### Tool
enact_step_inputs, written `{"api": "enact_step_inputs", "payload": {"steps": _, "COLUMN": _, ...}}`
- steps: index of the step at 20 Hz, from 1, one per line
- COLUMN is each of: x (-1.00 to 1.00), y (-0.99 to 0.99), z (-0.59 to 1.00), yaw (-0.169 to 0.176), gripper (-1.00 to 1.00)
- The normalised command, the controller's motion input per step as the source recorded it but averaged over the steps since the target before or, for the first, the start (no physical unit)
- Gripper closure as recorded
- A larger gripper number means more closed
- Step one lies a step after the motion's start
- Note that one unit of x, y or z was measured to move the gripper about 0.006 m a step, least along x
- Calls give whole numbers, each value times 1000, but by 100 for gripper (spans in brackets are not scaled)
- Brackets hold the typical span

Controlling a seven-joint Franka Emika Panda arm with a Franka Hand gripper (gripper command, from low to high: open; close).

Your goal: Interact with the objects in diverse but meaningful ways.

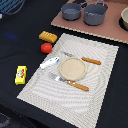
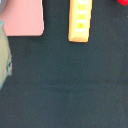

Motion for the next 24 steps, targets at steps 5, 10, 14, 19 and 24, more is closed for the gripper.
{"api": "enact_step_inputs", "payload": {"steps": 5, "x": 103, "y": -10, "z": -138, "yaw": -21, "gripper": -100}}
{"api": "enact_step_inputs", "payload": {"steps": 10, "x": 68, "y": -1, "z": -237, "yaw": -7, "gripper": -100}}
{"api": "enact_step_inputs", "payload": {"steps": 14, "x": 0, "y": -6, "z": -404, "yaw": 0, "gripper": -100}}
{"api": "enact_step_inputs", "payload": {"steps": 19, "x": -17, "y": -56, "z": -482, "yaw": 0, "gripper": -100}}
{"api": "enact_step_inputs", "payload": {"steps": 24, "x": -69, "y": -119, "z": -545, "yaw": 0, "gripper": -100}}
